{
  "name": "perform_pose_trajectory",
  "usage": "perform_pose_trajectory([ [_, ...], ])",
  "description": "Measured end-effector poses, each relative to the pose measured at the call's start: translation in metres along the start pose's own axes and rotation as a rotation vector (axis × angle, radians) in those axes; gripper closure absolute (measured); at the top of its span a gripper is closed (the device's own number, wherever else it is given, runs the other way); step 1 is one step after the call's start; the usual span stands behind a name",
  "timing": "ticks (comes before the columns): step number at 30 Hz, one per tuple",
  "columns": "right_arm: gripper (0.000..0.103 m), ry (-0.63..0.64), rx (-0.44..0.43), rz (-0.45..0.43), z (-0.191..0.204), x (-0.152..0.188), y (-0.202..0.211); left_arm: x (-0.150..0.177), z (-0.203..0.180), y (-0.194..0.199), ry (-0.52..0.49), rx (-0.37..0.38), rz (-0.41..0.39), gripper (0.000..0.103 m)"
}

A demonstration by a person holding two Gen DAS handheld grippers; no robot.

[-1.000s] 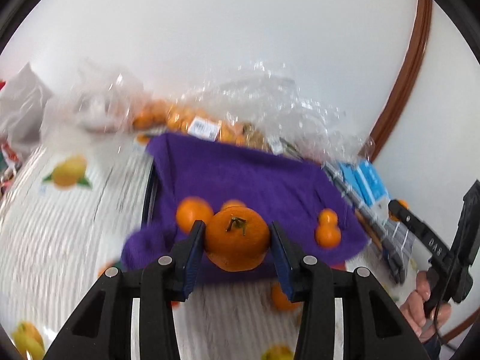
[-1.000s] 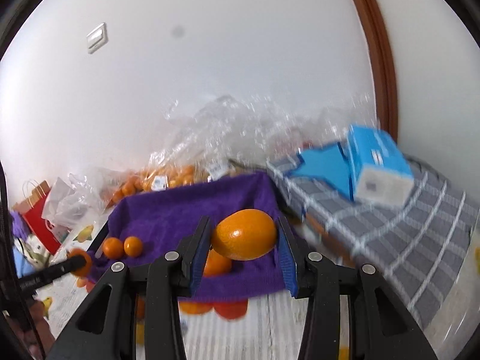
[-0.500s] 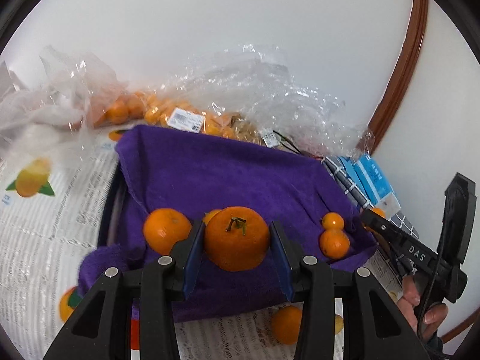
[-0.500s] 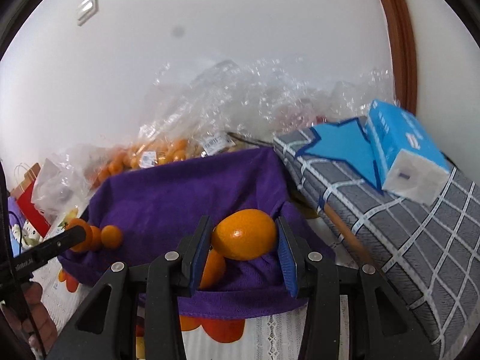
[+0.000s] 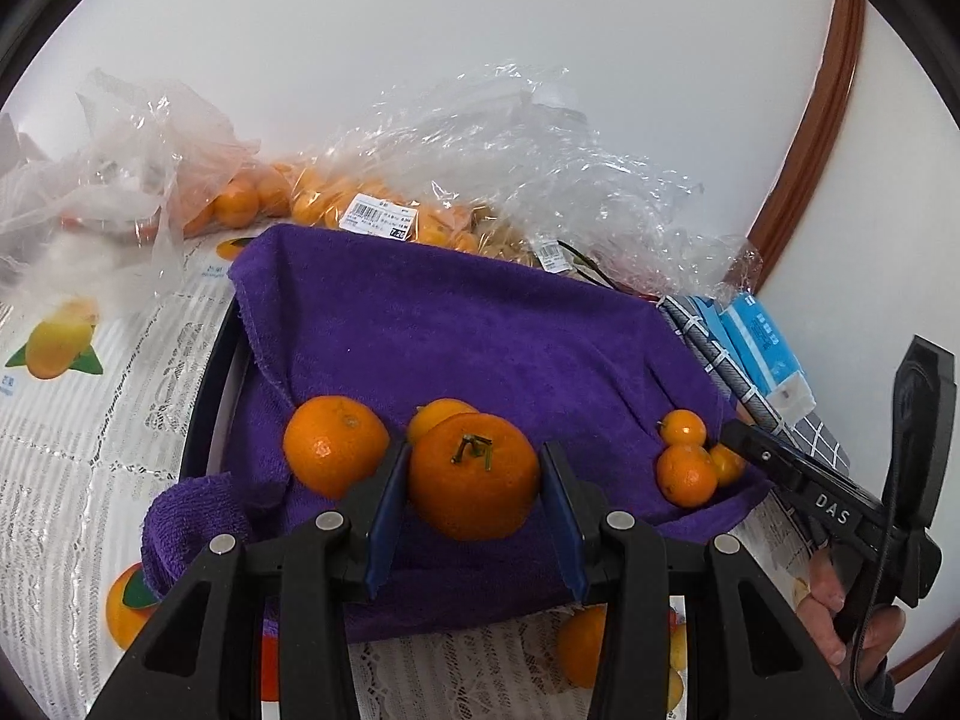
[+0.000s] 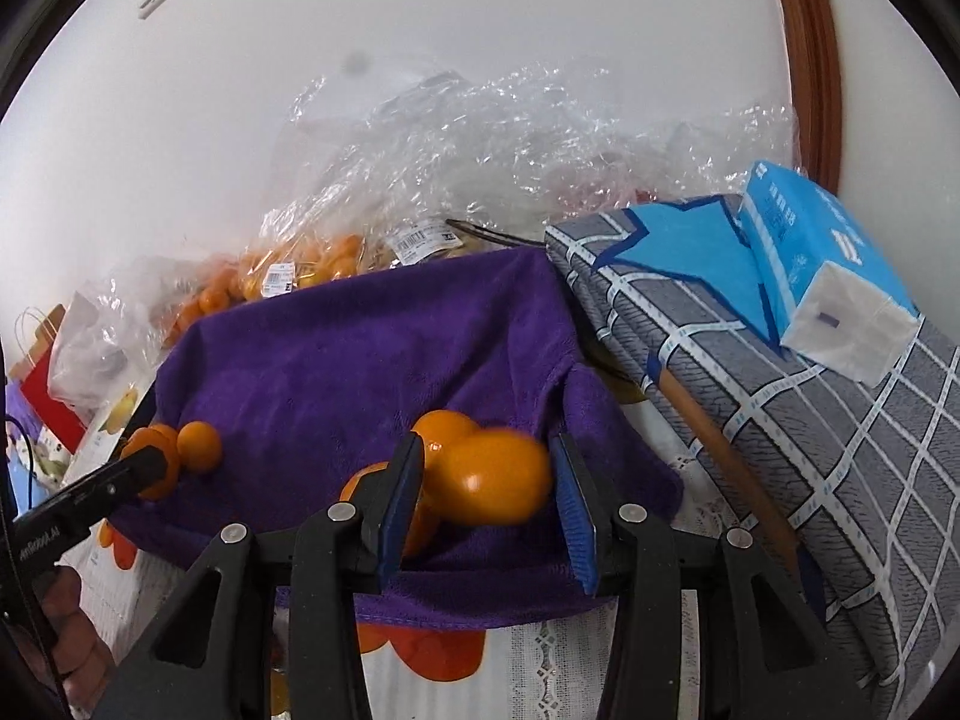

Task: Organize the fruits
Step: 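Lower the oval fruit and stemmed mandarin onto the towel and open both grippers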

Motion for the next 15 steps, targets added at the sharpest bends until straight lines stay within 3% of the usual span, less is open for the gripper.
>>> perform_pose_trajectory([
  [5,0.056,0.011,-0.002,-0.008,0.001,-0.001,0.002,0.001,-0.002,-0.002,-0.016,-0.011,0.004,0.062],
  [12,0.032,0.031,0.018,-0.055,0.005,-0.002,0.012,0.0,-0.003,-0.005,-0.013,-0.01,0.006,0.062],
  [15,0.032,0.036,0.028,-0.055,0.006,-0.002,0.013,0.001,-0.002,-0.005,-0.018,-0.009,0.006,0.061],
])
Point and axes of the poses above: each gripper's, at about its wrist camera, not at the fingertips, and y roughly against the way its jaws point, z to its left, x to its underside, the point moved 4 cm from there along -y, roughly the way its jaws point
